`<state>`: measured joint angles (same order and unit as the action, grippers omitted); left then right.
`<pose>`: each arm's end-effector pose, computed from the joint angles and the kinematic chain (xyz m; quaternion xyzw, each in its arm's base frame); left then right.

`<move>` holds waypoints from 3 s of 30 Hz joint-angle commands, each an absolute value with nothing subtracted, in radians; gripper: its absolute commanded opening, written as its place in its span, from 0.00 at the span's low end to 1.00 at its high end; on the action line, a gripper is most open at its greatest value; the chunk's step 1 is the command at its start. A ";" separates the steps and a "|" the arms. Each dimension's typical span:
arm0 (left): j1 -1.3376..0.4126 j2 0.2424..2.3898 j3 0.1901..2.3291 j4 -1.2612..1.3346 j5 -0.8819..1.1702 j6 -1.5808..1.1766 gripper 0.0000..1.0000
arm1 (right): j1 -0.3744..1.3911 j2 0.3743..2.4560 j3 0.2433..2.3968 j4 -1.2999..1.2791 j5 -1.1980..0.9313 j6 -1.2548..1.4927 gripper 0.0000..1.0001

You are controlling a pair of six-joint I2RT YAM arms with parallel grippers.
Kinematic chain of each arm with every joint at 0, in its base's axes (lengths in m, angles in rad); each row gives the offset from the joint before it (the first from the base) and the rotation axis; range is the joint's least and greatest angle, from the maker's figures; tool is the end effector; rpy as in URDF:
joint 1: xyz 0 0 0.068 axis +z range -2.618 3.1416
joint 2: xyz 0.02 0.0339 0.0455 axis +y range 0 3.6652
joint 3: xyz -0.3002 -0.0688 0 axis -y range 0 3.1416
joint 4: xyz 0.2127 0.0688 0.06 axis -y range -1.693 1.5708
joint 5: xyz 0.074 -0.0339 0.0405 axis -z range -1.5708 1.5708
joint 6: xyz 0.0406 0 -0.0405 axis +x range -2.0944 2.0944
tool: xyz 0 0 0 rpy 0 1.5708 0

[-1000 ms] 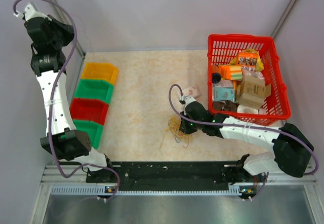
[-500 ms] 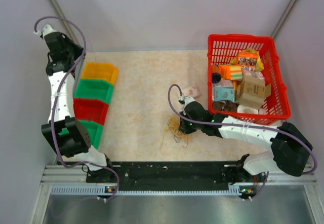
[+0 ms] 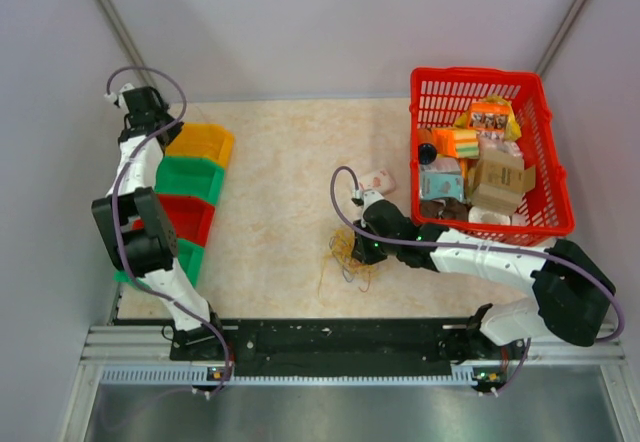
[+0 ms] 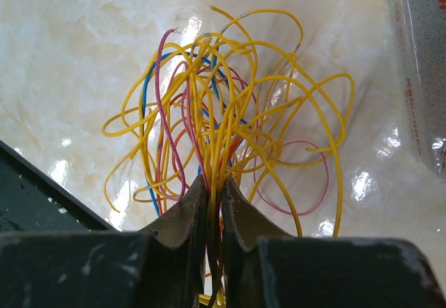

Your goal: Untangle the cables

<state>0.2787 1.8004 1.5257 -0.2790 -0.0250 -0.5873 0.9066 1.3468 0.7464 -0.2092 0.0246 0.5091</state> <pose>0.3908 0.1129 0.3456 -0.3720 0.7902 -0.0640 0.4828 0.1498 0.1897 0.2526 -0.1788 0.9110 0.2328 0.2896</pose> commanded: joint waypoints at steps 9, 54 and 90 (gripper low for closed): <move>0.299 1.997 1.701 -0.354 -0.014 -0.664 0.00 | 0.902 1.344 0.775 -0.175 0.028 0.517 0.02; 0.112 2.207 1.976 -0.447 -0.143 -0.555 0.53 | 0.894 1.338 0.799 -0.196 0.037 0.520 0.02; 0.118 2.275 2.008 -0.425 -0.164 -0.526 0.00 | 0.887 1.364 0.804 -0.190 0.028 0.518 0.02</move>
